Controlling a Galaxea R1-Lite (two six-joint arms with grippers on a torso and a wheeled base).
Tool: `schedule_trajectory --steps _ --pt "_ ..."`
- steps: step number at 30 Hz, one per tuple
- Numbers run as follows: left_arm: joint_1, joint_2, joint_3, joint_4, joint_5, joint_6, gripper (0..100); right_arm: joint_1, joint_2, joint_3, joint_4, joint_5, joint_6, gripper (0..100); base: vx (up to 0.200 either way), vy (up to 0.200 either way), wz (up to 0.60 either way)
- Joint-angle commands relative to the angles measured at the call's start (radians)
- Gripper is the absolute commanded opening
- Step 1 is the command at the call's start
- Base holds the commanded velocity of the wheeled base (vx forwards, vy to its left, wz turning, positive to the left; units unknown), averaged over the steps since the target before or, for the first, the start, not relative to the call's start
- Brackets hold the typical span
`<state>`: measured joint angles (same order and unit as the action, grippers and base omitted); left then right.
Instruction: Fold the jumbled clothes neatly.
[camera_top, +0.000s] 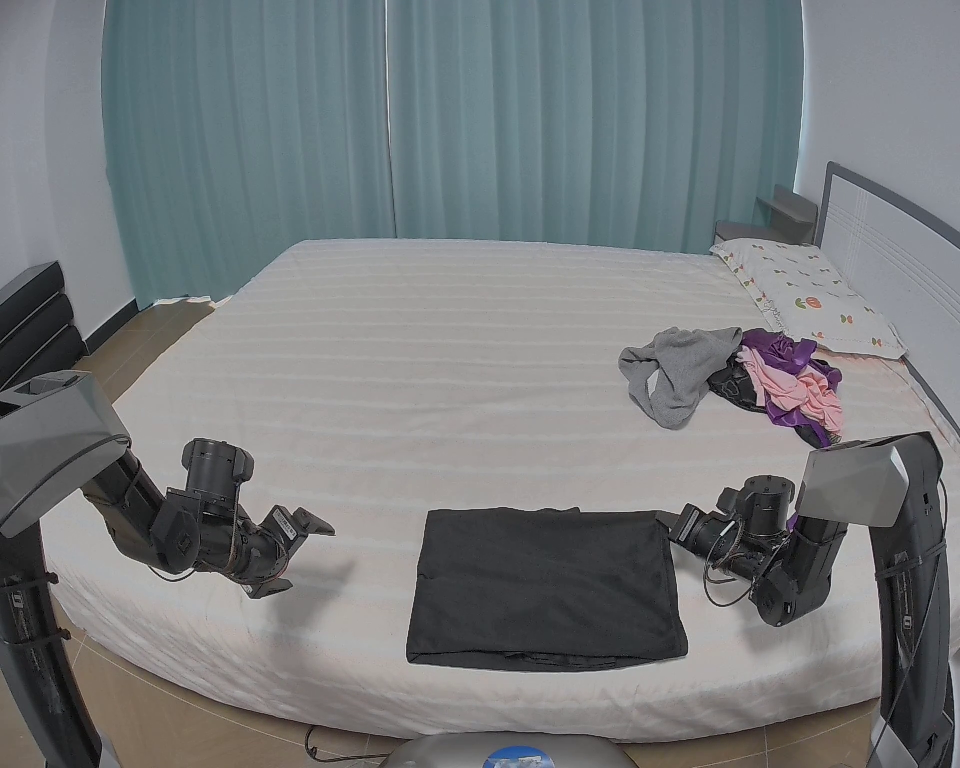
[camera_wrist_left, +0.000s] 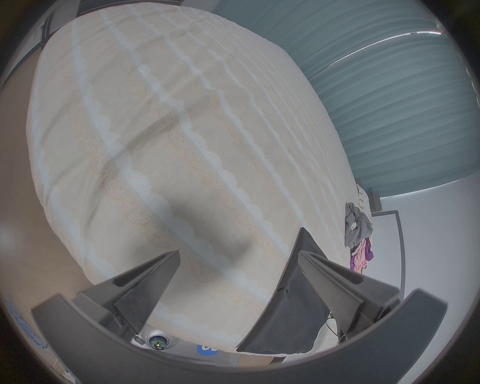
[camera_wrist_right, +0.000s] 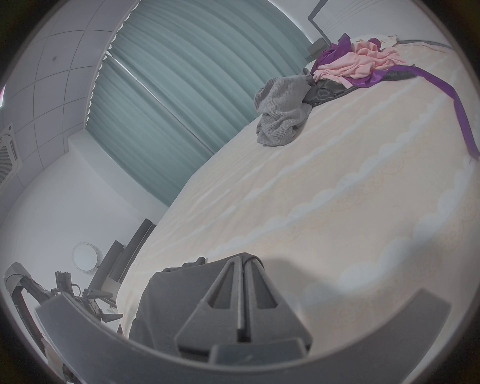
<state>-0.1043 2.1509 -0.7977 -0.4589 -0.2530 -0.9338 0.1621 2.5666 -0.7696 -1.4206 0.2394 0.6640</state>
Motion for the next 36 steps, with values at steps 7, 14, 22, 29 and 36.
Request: schedule_trajectory --steps 7,14,22,29,36 --pt "-0.003 0.001 0.000 -0.001 0.000 0.000 100 -0.010 0.006 -0.002 0.000 -0.002 0.000 0 0.000 0.000 0.00" --pt "-0.006 0.001 0.003 0.000 0.001 0.001 100 -0.018 0.014 -0.011 0.008 0.000 0.000 0 0.000 0.000 0.00" --pt "-0.006 0.001 0.003 -0.001 0.001 0.001 100 -0.029 0.024 -0.025 0.011 0.000 0.000 0 0.000 0.000 0.00" --pt "-0.006 0.001 0.003 0.000 0.001 0.001 100 -0.027 0.034 -0.031 0.011 0.000 0.000 0 0.000 0.000 0.00" --pt "-0.006 0.001 0.003 0.000 0.001 0.001 100 -0.029 0.037 -0.037 0.012 -0.002 0.000 0 0.000 0.000 0.00"
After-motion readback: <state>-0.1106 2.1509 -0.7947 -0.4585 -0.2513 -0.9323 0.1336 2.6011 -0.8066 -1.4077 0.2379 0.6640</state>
